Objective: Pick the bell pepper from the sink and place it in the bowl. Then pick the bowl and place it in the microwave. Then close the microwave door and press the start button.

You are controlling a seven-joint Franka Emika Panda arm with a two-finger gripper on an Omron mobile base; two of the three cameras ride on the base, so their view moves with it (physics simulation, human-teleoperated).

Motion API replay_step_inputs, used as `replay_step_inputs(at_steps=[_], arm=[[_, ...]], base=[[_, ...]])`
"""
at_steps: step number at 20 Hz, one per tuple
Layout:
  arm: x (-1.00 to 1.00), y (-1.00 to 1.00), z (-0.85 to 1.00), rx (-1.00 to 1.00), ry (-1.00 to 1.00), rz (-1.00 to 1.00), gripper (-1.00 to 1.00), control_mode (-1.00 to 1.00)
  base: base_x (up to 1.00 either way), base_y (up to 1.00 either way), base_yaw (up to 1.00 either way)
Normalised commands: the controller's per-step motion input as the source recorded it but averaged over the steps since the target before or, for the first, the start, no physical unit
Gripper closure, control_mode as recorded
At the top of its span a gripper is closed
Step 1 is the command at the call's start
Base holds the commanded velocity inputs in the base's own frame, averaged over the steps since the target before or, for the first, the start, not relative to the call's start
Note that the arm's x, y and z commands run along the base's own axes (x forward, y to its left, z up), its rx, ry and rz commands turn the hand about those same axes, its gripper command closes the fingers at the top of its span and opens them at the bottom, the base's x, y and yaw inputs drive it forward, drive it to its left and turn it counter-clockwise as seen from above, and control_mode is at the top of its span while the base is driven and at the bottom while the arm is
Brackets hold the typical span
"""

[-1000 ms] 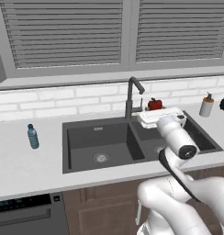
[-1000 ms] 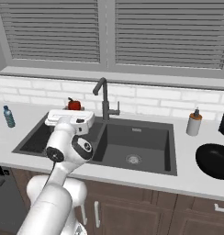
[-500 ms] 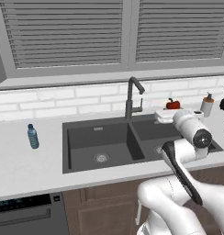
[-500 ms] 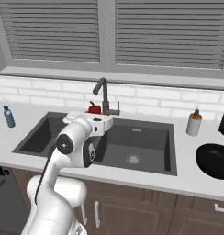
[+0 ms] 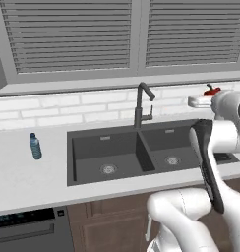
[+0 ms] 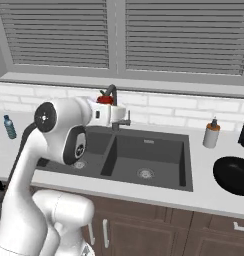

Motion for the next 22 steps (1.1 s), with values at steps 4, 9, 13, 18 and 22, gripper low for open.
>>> replay_step_inputs(at_steps=[4,9,13,18,22], arm=[[-0.08,-0.49,0.24,0.00,0.55,-0.15,1.00,-1.00],[0.02,-0.81,-0.40,0.07,0.40,-0.04,1.00,-1.00],[-0.01,-0.94,-0.57,0.11,0.09,-0.02,1.00,-1.00],[0.01,-0.86,-0.80,0.05,0.04,-0.03,1.00,-1.00],[0.16,-0.79,-0.69,0.01,0.11,-0.10,1.00,-1.00]], base=[[0.00,0.00,0.00],[0.00,0.00,0.00],[0.00,0.00,0.00],[0.00,0.00,0.00],[0.00,0.00,0.00]])
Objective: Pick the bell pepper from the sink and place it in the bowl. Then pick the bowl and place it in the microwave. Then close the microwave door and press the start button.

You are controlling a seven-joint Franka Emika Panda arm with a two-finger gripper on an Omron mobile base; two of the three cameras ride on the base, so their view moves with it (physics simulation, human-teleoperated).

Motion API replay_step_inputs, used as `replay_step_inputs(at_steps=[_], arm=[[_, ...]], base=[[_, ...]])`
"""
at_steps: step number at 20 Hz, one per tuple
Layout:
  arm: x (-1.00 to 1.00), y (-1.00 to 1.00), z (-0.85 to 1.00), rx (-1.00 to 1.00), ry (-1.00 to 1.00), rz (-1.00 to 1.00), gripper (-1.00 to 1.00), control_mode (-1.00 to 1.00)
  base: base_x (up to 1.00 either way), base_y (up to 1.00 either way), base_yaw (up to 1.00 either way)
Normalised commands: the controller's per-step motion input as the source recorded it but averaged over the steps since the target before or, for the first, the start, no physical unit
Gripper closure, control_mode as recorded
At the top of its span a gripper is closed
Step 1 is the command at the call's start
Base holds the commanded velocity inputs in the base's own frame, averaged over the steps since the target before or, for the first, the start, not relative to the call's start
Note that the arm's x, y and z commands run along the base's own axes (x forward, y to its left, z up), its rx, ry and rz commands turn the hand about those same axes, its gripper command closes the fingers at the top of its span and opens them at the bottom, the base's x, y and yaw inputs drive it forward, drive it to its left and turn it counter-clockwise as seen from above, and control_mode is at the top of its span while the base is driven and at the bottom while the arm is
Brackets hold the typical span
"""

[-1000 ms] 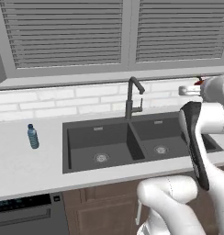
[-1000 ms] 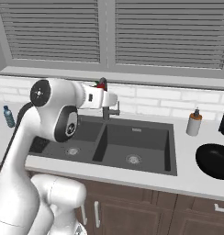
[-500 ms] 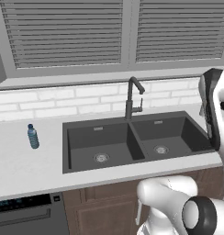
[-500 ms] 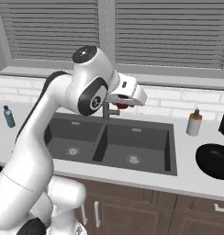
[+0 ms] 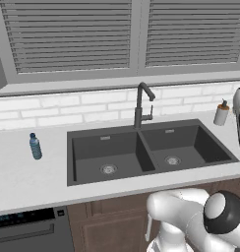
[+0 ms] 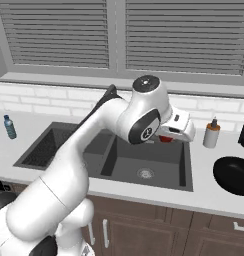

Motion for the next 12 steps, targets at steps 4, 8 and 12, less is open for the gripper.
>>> replay_step_inputs(at_steps=[4,8,12], arm=[[0.17,-0.82,-0.30,0.07,0.24,-0.11,1.00,-1.00],[0.20,-0.78,-0.30,0.07,0.27,-0.09,1.00,-1.00],[0.16,-0.74,-0.40,0.06,0.14,-0.04,1.00,-1.00]], base=[[0.00,0.00,0.00],[0.00,0.00,0.00],[0.00,0.00,0.00]])
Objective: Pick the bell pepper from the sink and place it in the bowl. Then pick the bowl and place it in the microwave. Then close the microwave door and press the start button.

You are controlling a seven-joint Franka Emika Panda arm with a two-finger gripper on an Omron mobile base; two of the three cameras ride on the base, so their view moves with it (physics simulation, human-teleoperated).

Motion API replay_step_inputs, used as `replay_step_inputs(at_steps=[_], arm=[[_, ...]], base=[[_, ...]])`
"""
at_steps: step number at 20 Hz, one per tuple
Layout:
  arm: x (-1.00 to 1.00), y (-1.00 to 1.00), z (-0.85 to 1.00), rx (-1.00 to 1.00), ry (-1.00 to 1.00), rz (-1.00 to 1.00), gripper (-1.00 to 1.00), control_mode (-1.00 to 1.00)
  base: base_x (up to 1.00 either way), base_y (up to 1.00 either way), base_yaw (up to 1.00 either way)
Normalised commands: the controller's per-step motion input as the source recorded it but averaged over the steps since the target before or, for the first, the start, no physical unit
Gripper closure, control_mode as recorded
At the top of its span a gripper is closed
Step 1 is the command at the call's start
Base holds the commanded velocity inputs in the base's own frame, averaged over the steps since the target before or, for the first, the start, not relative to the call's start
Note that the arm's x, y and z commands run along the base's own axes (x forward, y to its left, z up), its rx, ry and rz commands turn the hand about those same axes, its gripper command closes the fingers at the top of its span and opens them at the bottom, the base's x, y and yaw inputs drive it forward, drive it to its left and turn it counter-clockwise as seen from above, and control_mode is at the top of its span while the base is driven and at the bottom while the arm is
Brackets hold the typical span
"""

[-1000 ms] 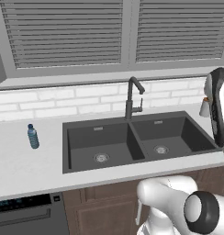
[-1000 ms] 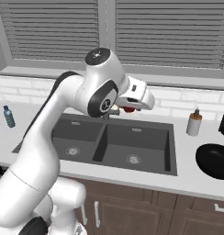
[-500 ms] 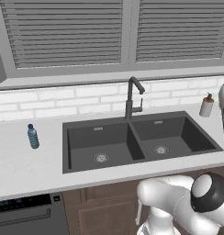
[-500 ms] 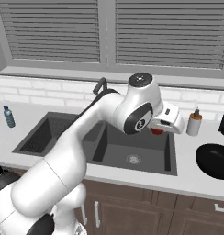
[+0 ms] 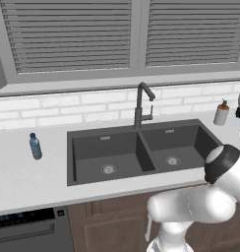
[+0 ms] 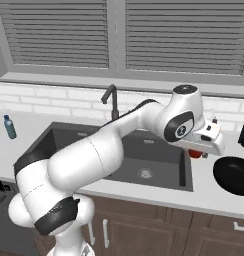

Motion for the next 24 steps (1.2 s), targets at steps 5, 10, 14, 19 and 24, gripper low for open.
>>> replay_step_inputs(at_steps=[5,10,14,19,24], arm=[[0.13,-0.67,-0.37,0.08,0.05,0.00,1.00,-1.00],[0.28,-0.56,-0.23,0.09,0.04,0.00,1.00,-1.00],[0.35,-0.54,-0.27,0.10,0.05,0.00,1.00,-1.00],[0.32,-0.54,-0.15,0.11,0.03,0.00,1.00,-1.00],[0.12,-0.36,0.00,0.14,0.00,0.00,1.00,-1.00]], base=[[0.00,0.00,0.00],[0.00,0.00,0.00],[0.00,0.00,0.00],[0.00,0.00,0.00],[0.00,0.00,0.00]])
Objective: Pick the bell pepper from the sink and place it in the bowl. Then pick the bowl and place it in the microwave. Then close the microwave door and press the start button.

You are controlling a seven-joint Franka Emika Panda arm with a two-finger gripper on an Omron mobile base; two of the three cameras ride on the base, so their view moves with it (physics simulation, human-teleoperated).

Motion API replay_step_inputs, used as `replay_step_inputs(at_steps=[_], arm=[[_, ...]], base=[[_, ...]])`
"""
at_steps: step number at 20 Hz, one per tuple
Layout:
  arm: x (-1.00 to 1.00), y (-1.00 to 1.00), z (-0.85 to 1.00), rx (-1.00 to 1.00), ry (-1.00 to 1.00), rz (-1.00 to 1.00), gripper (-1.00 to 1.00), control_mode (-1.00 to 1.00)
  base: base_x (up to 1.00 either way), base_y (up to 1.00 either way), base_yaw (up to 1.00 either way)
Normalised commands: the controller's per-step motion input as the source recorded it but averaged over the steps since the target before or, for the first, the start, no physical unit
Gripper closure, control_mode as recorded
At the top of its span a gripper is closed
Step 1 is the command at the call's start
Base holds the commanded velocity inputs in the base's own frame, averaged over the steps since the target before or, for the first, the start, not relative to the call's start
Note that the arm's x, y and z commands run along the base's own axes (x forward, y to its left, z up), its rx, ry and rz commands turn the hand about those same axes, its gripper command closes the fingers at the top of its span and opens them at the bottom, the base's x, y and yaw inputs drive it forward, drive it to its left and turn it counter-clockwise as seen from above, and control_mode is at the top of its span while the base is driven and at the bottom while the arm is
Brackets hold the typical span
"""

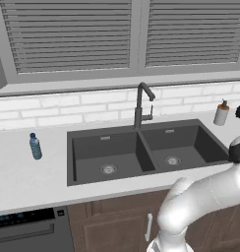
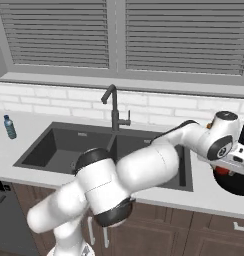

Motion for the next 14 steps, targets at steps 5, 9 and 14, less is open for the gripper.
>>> replay_step_inputs(at_steps=[5,9,14], arm=[[0.07,-0.03,0.00,0.08,0.00,0.00,1.00,-1.00],[0.33,0.00,-0.28,0.00,0.00,0.00,1.00,-1.00],[0.25,-0.15,-0.22,0.01,0.00,0.00,1.00,-1.00]], base=[[0.00,0.00,0.00],[0.00,0.00,0.00],[0.00,0.00,0.00]])
